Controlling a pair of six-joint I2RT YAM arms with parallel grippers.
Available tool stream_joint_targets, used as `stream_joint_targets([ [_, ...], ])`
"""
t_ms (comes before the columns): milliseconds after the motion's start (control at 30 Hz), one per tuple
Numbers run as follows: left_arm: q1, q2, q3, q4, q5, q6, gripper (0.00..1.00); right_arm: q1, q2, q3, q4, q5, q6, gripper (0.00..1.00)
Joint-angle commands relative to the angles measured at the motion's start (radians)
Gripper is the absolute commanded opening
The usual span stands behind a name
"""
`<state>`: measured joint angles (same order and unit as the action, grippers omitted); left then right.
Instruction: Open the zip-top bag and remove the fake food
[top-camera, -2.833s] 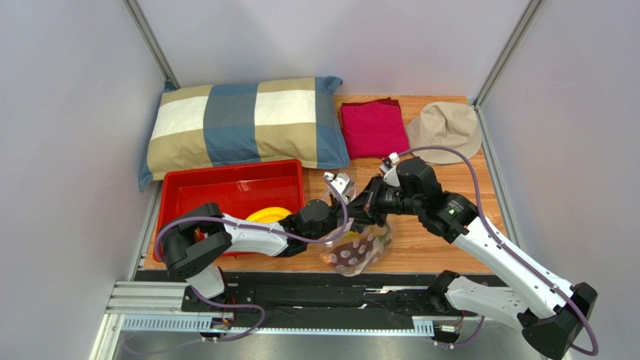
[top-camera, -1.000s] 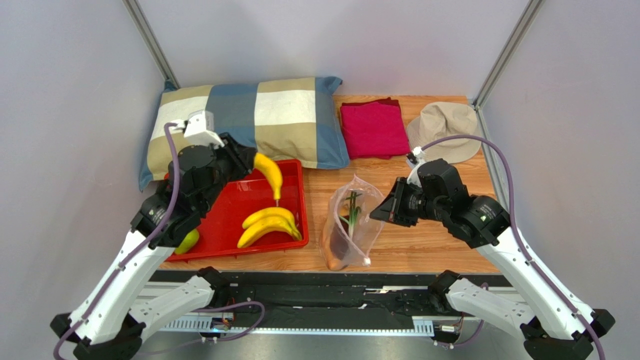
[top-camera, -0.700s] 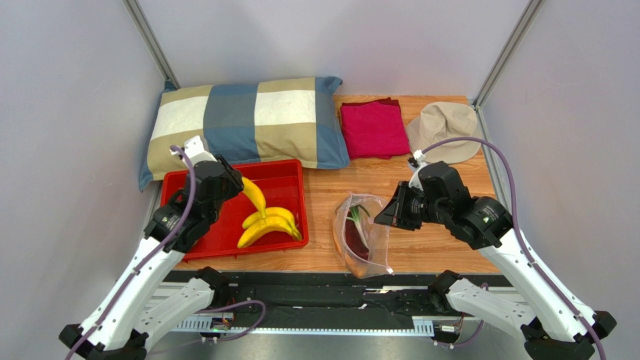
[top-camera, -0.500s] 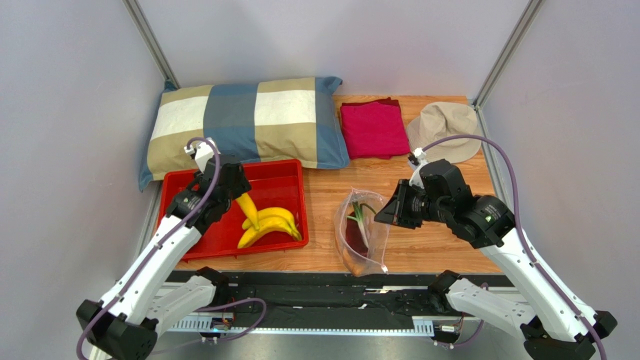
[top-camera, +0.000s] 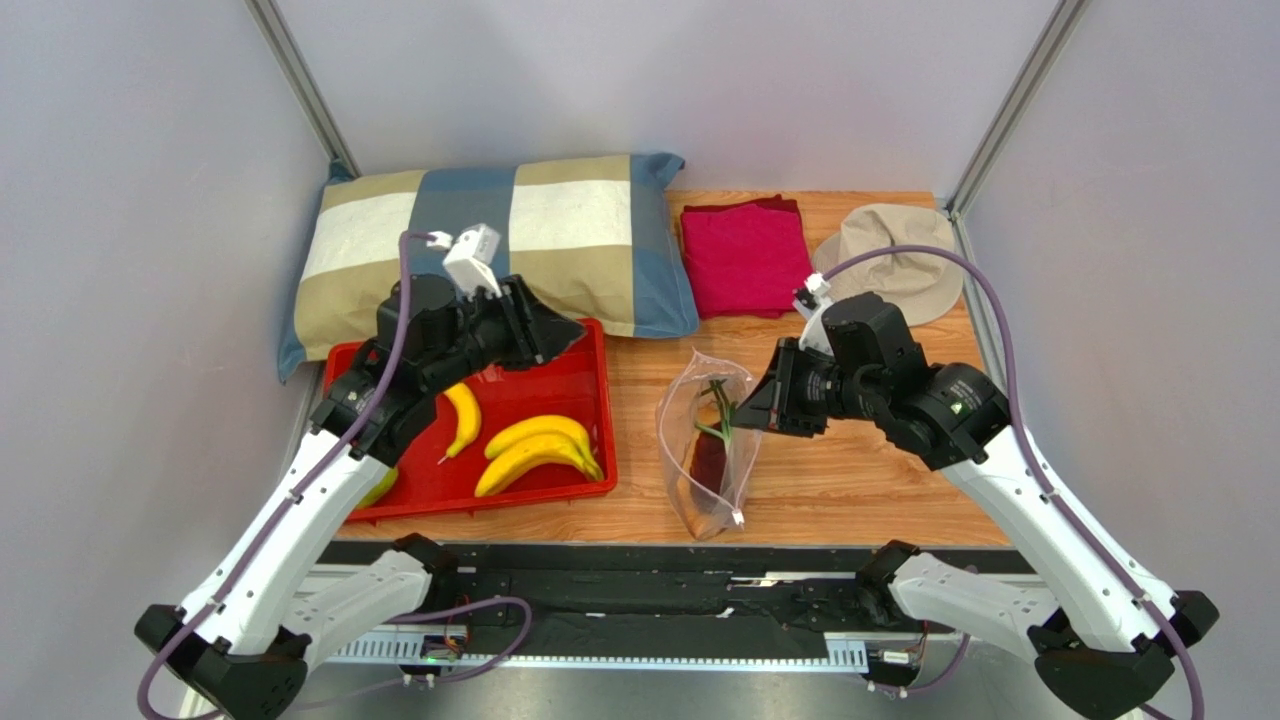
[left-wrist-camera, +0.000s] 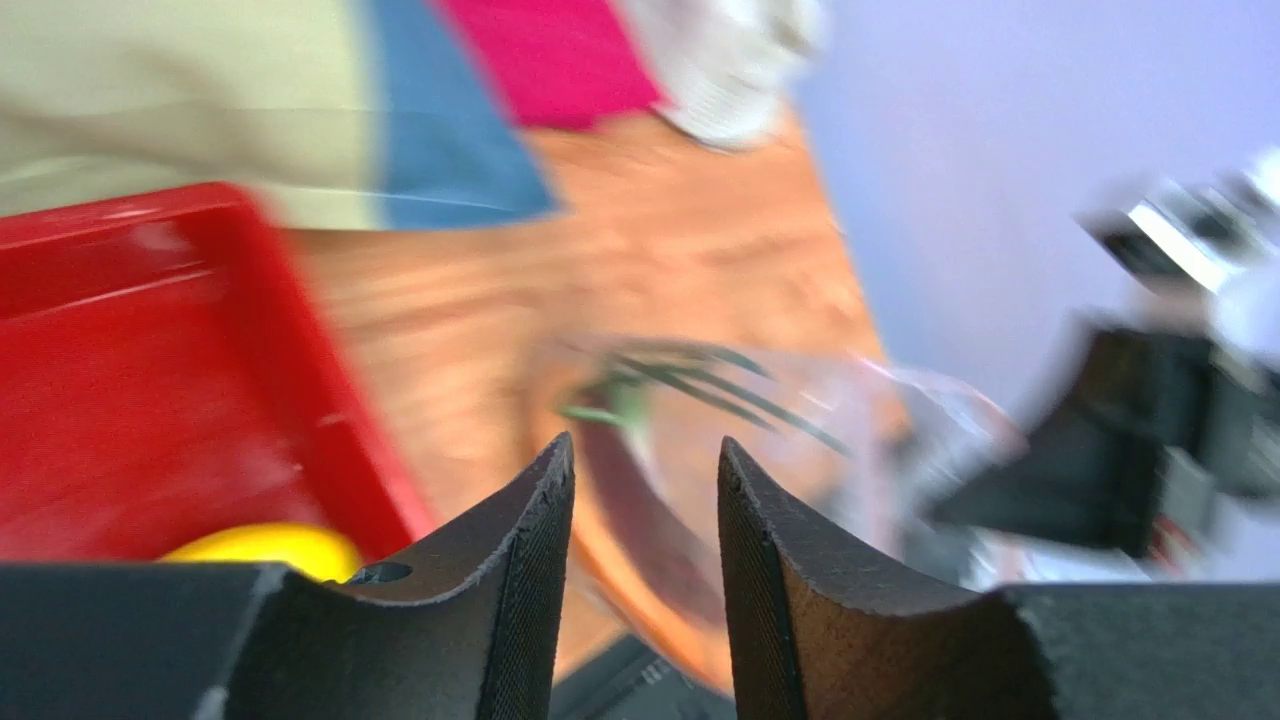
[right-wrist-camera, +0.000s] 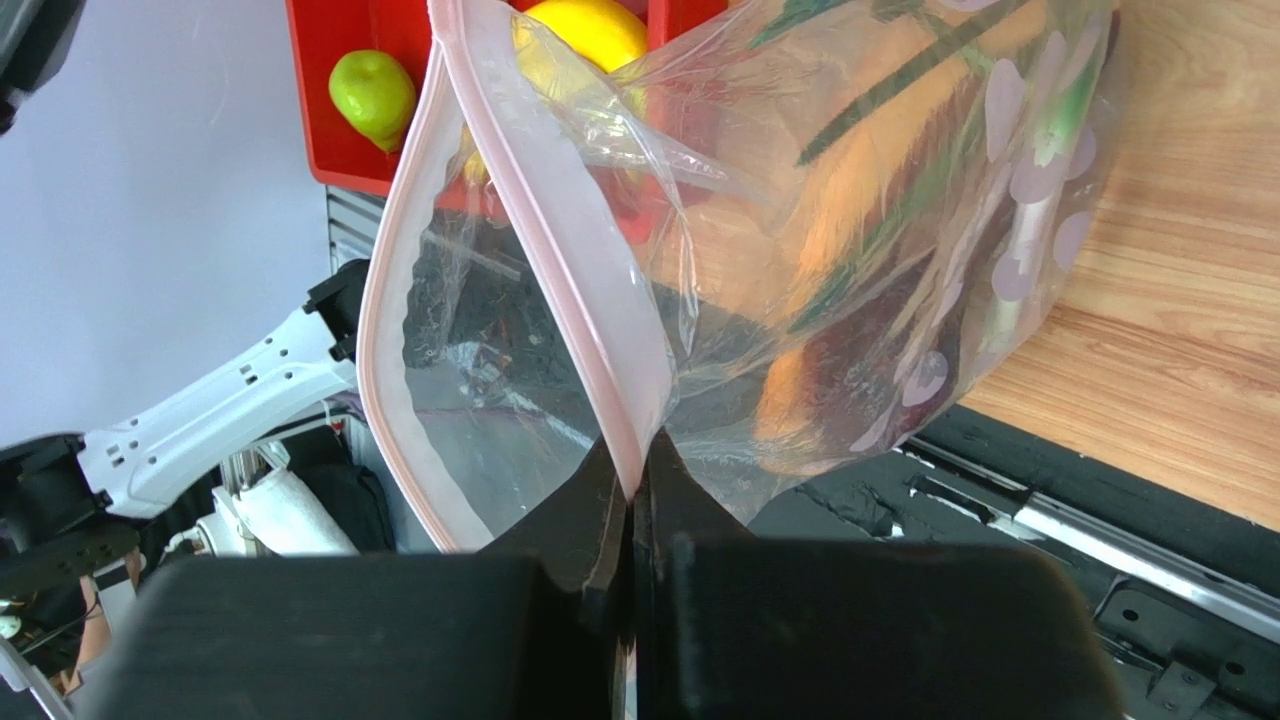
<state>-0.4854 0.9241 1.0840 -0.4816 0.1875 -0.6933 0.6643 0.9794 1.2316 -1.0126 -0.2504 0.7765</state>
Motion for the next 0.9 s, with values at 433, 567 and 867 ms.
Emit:
stream_joint_targets([
  [433,-0.55,0.284,0.254,-0.061,0.007,0.097,0.31,0.0,0.047,0.051,0.195,-0.026,0.076,0.0],
  [567,-0.559,0.343,0.327,-0.092,-0.022,0.147,0.27,0.003,0.05,0.031,0.227,-0.043,0.099,0.0],
  [867,-0.555,0.472,0.318,-0.167,-0.137,0.054,0.12,0.014,0.047,-0.003,0.252,-0.064,0.104,0.0],
])
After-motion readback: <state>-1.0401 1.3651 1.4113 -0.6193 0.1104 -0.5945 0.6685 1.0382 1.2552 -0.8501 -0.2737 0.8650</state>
